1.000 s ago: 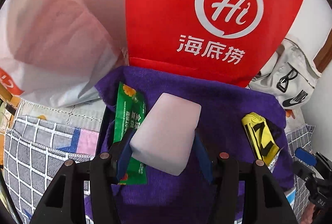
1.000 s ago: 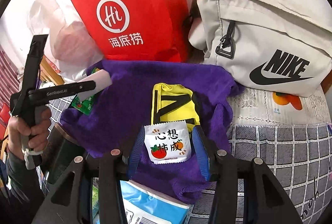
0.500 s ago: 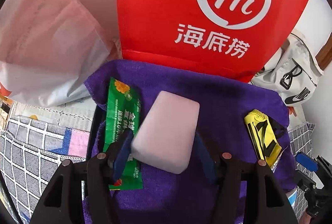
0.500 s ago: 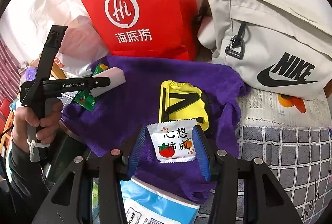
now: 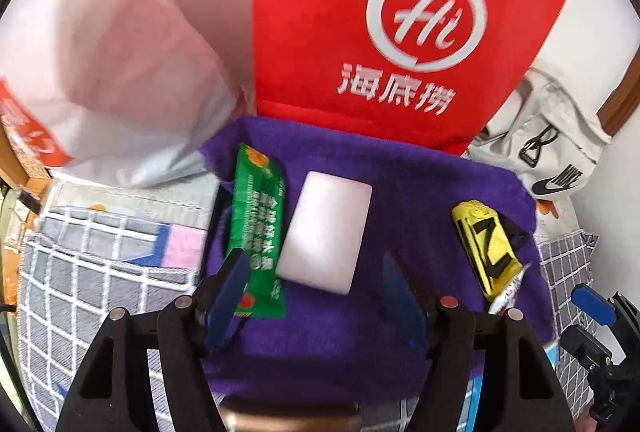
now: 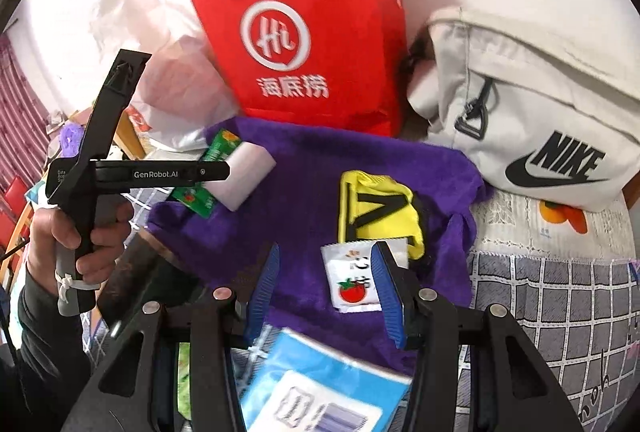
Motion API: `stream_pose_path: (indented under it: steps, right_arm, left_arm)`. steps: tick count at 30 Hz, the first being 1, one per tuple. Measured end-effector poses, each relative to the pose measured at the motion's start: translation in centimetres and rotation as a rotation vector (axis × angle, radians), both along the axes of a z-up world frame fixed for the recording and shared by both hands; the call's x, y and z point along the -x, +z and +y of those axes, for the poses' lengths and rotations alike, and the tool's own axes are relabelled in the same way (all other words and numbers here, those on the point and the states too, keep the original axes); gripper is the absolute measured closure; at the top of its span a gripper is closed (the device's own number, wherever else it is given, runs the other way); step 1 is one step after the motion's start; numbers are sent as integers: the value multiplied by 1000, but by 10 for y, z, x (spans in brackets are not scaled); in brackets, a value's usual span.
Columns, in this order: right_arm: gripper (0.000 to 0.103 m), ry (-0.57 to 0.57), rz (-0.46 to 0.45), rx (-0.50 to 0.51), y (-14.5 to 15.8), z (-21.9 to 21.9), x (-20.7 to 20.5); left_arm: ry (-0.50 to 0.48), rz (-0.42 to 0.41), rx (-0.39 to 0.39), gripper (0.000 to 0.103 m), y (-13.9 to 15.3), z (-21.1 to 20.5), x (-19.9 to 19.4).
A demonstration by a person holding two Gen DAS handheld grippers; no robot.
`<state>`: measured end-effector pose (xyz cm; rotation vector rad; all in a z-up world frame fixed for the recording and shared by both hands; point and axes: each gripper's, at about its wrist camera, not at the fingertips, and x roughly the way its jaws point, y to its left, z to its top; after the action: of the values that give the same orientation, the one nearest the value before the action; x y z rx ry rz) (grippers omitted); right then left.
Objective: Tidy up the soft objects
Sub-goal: 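Open both grippers to release the snack packet and foam block onto the towel, then grasp the green cassette-print tissue pack with the right gripper while the left grasps white tissues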
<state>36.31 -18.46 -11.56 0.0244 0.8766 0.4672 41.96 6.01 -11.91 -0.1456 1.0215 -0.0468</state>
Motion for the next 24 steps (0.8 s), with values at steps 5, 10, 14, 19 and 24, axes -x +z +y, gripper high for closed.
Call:
stream_pose_path:
  steps: [5, 10, 14, 19, 24]
  right_arm:
    - [53, 43, 18, 14, 10, 19, 30]
    - [44, 109, 82, 8, 1, 51, 75]
    - [34, 135, 117, 45, -11, 80, 104]
    - [34, 108, 160, 156, -31, 107, 119]
    - [34, 65, 177, 255, -48, 119, 122]
  left_arm:
    - [3, -53, -17, 35, 24, 11, 32]
    - [27, -97, -51, 35, 38, 25, 74]
    - [55, -106, -39, 35, 40, 43, 108]
    - [84, -121, -24, 35, 37, 64, 149]
    - [91, -141, 4, 35, 29, 73, 177]
